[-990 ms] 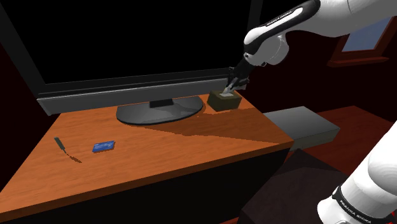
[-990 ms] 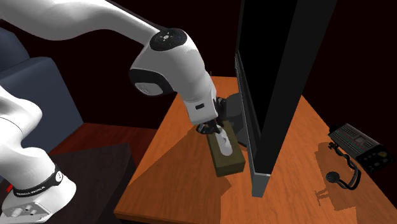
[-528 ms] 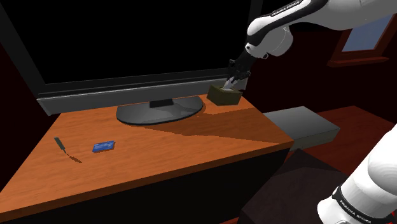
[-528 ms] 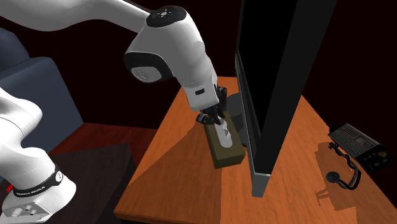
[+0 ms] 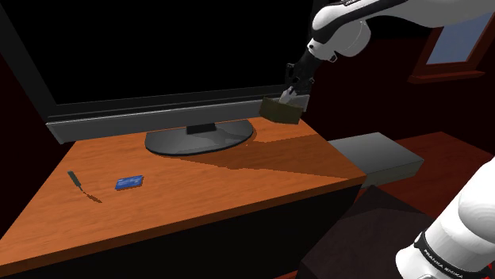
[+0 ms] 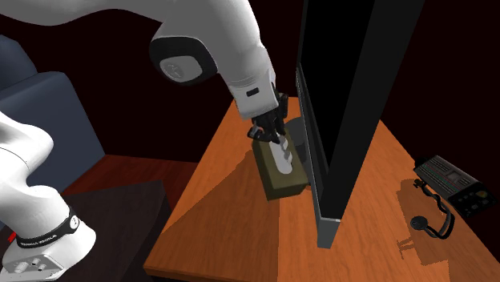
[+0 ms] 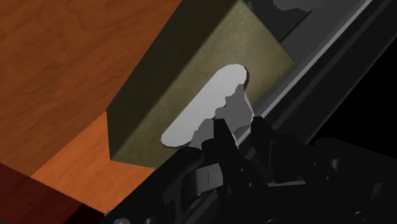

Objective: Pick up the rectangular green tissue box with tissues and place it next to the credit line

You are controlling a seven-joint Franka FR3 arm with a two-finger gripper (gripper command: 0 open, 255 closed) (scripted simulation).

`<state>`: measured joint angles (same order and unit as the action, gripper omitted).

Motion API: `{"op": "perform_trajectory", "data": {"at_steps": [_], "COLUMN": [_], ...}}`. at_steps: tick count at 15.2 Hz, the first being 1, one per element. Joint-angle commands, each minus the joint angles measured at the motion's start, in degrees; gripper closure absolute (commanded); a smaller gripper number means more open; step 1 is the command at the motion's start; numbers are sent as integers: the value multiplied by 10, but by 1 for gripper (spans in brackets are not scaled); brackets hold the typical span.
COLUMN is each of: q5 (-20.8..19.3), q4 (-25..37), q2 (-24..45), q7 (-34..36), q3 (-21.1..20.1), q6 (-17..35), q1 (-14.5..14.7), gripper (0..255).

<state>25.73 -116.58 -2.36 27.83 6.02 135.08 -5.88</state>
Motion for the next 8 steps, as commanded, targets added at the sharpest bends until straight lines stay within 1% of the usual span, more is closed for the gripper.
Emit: {"op": "perform_trajectory", "data": {"at_steps": [1,8], "q5": [-7,-25], "q4": [10,51], "q2": [-6,-16], "q7": [8,32], "q3": [1,2], "q6": [-14,-62], "q1": [-1,-3], "gripper": [255,255]}}
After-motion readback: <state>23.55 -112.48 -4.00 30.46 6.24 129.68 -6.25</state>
